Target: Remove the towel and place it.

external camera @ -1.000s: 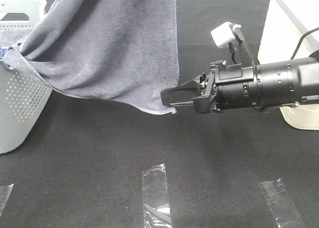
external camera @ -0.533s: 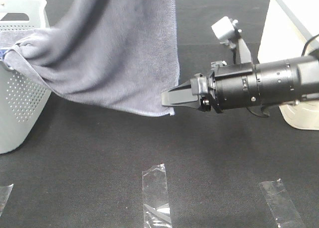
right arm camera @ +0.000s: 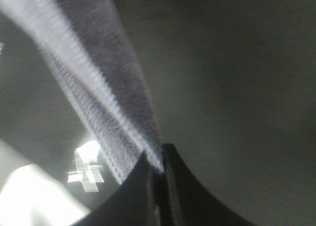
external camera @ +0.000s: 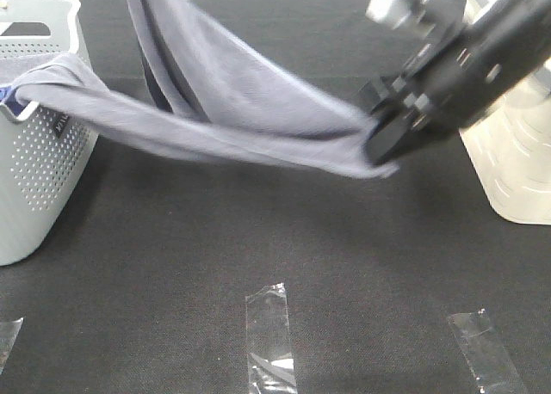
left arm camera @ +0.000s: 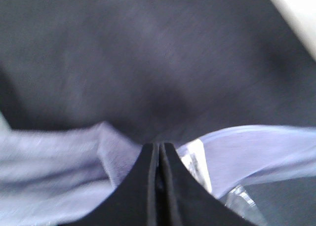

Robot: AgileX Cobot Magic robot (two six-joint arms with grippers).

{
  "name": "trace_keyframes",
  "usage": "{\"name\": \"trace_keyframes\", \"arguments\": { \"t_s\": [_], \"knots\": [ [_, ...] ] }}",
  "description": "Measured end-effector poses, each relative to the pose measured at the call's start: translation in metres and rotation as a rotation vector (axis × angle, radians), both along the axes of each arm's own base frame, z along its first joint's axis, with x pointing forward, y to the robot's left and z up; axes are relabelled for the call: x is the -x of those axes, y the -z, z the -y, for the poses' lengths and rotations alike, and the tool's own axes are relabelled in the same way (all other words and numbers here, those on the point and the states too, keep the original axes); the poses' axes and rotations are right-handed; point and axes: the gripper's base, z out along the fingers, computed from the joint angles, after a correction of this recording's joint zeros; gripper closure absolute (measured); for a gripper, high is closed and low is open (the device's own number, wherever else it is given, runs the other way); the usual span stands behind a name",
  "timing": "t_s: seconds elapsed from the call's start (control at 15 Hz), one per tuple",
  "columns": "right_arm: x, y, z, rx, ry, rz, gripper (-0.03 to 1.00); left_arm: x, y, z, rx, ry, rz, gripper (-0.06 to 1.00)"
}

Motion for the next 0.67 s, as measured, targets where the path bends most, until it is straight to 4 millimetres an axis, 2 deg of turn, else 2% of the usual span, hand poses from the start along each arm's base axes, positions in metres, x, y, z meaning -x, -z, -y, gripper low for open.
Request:
{"name": "trace_keyframes", "arguments": {
  "t_s": [0.07, 0.13, 0.33, 0.53, 0.6, 0.67],
  "knots": [
    [-0.006, -0.014, 0.009, 0.101, 0.043, 0.042, 0.97, -0.007, 0.011, 0.003, -0.01, -0.001, -0.021, 0.94],
    [-0.006, -0.014, 0.009, 0.101, 0.043, 0.042, 0.97, -0.007, 0.011, 0.003, -0.01, -0.001, -0.021, 0.94],
    [-0.026, -0.053, 0.028, 0.31, 0.157, 0.199, 0.97, -0.03, 0.03, 0.02, 0.115, -0.014, 0.032, 0.94],
    [-0.042, -0.095, 0.033, 0.361, 0.189, 0.378, 0.97, -0.048, 0.021, 0.03, 0.25, -0.027, 0.234, 0.94],
    [-0.056, -0.116, 0.032, 0.359, 0.2, 0.506, 0.97, -0.053, 0.014, 0.031, 0.276, -0.026, 0.325, 0.94],
    [-0.061, -0.122, 0.031, 0.359, 0.202, 0.551, 0.97, -0.058, 0.006, 0.031, 0.297, -0.026, 0.435, 0.94]
  ]
}}
